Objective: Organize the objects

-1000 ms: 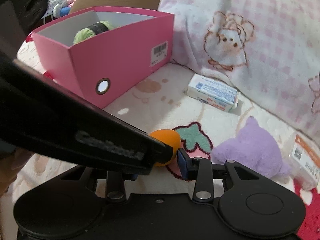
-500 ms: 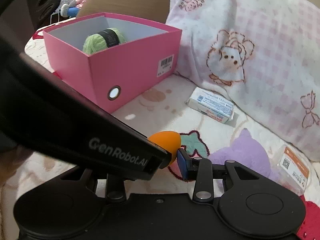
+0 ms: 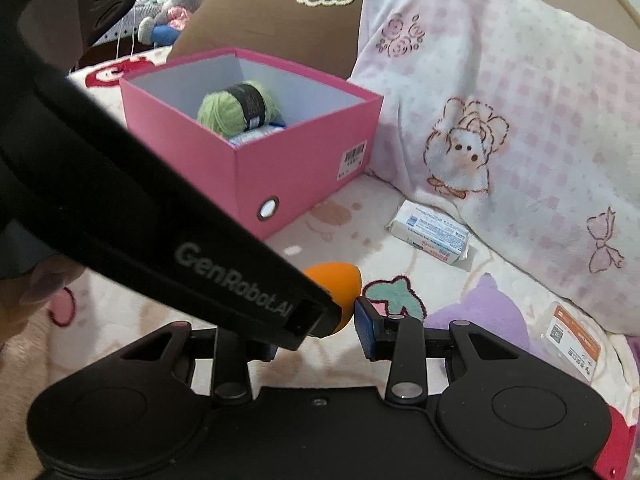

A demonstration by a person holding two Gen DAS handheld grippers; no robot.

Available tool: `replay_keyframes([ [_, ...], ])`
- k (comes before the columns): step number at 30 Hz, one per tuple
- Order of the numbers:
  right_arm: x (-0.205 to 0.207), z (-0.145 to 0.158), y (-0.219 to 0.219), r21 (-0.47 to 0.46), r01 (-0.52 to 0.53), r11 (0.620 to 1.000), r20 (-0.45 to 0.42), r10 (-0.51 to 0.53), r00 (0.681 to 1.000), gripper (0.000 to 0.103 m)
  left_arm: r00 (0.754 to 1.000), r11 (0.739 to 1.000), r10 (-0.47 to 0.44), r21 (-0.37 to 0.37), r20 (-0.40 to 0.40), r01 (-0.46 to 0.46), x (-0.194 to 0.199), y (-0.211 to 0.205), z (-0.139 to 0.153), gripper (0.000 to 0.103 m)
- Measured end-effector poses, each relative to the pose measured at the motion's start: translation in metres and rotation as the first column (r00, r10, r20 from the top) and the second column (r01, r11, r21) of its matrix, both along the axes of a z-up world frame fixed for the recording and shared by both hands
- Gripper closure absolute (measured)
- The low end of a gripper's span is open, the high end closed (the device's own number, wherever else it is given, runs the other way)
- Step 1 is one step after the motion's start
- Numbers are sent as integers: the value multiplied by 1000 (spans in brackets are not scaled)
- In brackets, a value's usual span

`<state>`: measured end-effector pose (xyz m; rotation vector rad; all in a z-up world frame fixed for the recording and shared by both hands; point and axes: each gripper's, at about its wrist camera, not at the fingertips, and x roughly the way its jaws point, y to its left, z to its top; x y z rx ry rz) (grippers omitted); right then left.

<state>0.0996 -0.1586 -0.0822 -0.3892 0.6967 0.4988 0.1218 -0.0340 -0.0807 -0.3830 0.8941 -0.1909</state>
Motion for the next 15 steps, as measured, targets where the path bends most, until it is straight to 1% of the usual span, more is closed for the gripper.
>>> replay_keyframes([
  [2,-5,5,1,20,-8,1000,-9,8,1000,61,1000,1000,-2,21,-9,2,-7,-1,7,74],
  [4,-14,10,5,36,-32,999,-21,33,999,61,999,997,-17,74,-43,20,-15,-4,16,74],
  [7,-30,19,15,29,-56,998,-5,57,998,61,998,993,-35,110,-58,41,-29,-3,28,74],
  [9,-39,27,18,47,-57,997,-7,58,998,61,997,992,-43,114,-59,50,-39,1,36,74],
  [12,-55,38,24,49,-78,996,16,78,997,61,996,990,-63,119,-66,70,-52,6,50,74],
  [15,-65,48,29,52,-91,994,25,90,996,61,995,991,-69,108,-71,77,-62,13,62,74],
])
